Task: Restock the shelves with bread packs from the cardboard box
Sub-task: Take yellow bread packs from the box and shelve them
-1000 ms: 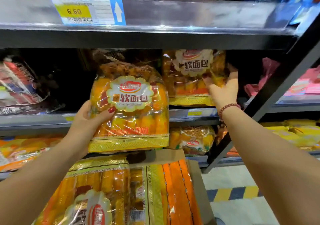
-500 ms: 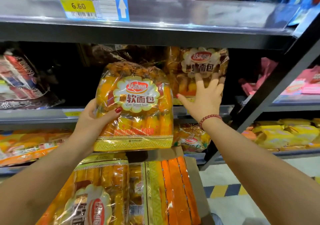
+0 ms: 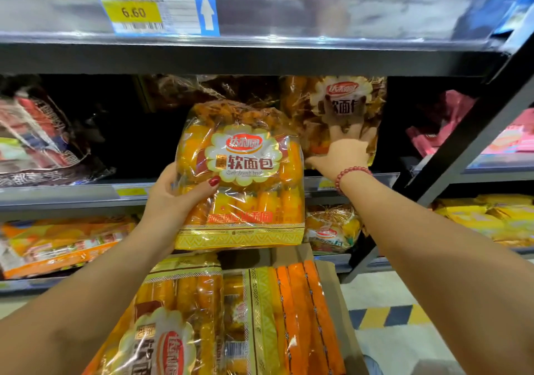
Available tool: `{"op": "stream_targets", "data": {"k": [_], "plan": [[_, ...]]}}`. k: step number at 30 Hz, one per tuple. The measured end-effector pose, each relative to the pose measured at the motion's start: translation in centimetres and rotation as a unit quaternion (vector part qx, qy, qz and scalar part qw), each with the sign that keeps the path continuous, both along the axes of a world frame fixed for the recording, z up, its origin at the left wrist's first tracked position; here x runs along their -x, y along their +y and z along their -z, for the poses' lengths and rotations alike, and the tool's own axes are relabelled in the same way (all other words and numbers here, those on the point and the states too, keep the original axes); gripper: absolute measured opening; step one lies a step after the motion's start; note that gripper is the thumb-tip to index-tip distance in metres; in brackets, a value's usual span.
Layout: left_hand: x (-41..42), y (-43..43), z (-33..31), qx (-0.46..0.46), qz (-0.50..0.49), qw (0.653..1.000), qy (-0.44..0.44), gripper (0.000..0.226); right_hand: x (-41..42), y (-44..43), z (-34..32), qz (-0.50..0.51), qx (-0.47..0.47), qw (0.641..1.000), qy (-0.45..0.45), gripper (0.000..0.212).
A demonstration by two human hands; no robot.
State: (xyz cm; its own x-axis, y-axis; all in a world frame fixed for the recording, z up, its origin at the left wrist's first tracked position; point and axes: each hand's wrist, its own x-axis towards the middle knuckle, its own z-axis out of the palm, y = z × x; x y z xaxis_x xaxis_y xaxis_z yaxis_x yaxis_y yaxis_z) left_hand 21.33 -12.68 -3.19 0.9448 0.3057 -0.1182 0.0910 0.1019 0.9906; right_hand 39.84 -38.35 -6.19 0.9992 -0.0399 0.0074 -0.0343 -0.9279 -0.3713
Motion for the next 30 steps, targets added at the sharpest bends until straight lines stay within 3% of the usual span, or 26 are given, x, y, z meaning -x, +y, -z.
{"op": "stream_targets", "data": {"k": [3,5,9,12,15,19,22,25,30], "plan": [[0.2,-0.5,-0.4,0.011,-0.002,1.000,-0.005,0.048,4.7,0.7,-3.9,-0.012,-0.016,0.997,-0.070,0.076],[0.4,-1.0,-0.8,0.018,-0.004,1.000,-0.011,0.048,7.3,0.7,-4.7,-0.043,-0.105,0.985,-0.130,0.069],[0.2,-2.3,-1.3,0.030,-0.006,0.999,-0.019,0.038,11.7,0.4,-4.6,-0.134,-0.327,0.934,-0.062,0.066],[-0.4,-3.5,-1.6,0.034,-0.005,0.999,-0.026,0.037,13.6,0.0,-4.9,-0.177,-0.344,0.920,-0.058,0.076],[-1.1,-4.7,-2.1,-0.003,0.011,0.999,-0.036,0.053,13.5,-1.2,-5.6,-0.181,-0.344,0.918,-0.073,0.088],[-1.7,-6.2,-3.0,-0.181,0.105,0.976,-0.067,0.096,12.7,-3.6,-6.3,-0.182,-0.332,0.919,-0.112,0.089],[-2.6,-6.9,-3.5,-0.253,0.157,0.951,-0.082,0.110,12.3,-5.3,-6.5,-0.163,-0.331,0.920,-0.134,0.088],[-4.3,-8.1,-4.6,-0.291,0.179,0.935,-0.092,0.104,11.5,-6.6,-6.3,-0.144,-0.334,0.920,-0.147,0.086],[-8.3,-10.0,-6.0,-0.300,0.159,0.939,-0.054,0.079,8.2,-7.4,-7.2,-0.097,-0.319,0.929,-0.158,0.079]]}}
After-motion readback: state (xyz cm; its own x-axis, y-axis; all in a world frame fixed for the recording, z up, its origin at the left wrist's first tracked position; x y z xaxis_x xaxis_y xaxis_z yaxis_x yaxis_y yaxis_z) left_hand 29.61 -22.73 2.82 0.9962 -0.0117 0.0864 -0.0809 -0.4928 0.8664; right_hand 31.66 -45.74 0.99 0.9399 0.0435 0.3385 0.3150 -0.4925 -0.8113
